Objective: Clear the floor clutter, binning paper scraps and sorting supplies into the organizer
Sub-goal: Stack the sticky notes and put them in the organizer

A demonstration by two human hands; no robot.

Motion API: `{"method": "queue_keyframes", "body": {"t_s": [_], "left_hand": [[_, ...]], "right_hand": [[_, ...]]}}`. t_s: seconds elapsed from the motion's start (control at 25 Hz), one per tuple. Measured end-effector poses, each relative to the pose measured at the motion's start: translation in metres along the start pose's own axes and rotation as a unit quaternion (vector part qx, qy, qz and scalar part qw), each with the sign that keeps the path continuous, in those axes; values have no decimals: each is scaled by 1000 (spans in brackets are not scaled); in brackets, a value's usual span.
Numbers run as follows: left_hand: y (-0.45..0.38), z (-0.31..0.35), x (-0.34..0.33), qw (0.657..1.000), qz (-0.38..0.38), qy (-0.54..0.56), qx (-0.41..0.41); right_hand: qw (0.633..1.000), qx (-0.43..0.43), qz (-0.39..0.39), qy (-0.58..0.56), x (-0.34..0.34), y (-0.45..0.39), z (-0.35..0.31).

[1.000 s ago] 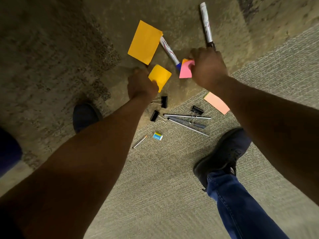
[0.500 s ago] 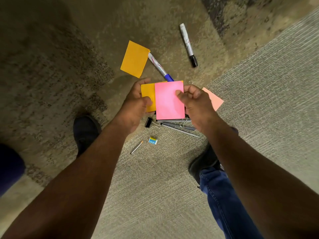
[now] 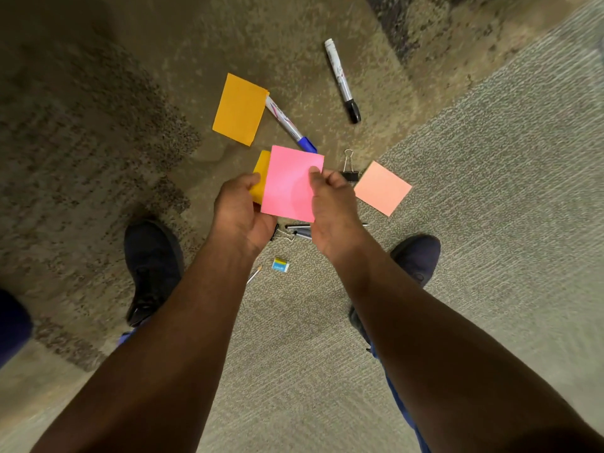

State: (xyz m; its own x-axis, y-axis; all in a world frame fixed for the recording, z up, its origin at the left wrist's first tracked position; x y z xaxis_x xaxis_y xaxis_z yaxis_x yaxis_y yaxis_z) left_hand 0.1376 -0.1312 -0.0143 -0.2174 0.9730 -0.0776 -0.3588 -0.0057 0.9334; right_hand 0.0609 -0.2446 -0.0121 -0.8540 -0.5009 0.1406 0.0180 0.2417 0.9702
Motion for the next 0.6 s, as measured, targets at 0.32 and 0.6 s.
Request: {"method": "queue_keyframes", "body": {"t_s": [0.32, 0.6], "left_hand": [[-1, 10, -7, 924, -103, -351, -111], [-29, 27, 0, 925, -27, -354, -137]], "right_hand": [[912, 186, 127, 342, 38, -20, -35], [647, 230, 269, 676, 120, -88, -53]]}}
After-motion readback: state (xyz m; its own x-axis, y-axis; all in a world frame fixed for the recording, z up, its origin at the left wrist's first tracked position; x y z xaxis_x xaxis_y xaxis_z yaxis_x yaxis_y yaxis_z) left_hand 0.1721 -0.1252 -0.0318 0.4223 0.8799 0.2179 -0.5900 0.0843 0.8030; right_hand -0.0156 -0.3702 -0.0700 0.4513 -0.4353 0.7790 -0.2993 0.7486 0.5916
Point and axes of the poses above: each hand's wrist, its own y-axis away from the middle knuckle, its own x-axis out of the back of the hand, z = x × y, the point moved 9 cm from there along -y, towards the middle knuckle, and after that the axes turned 11 degrees about -x, right-handed, at the moved point
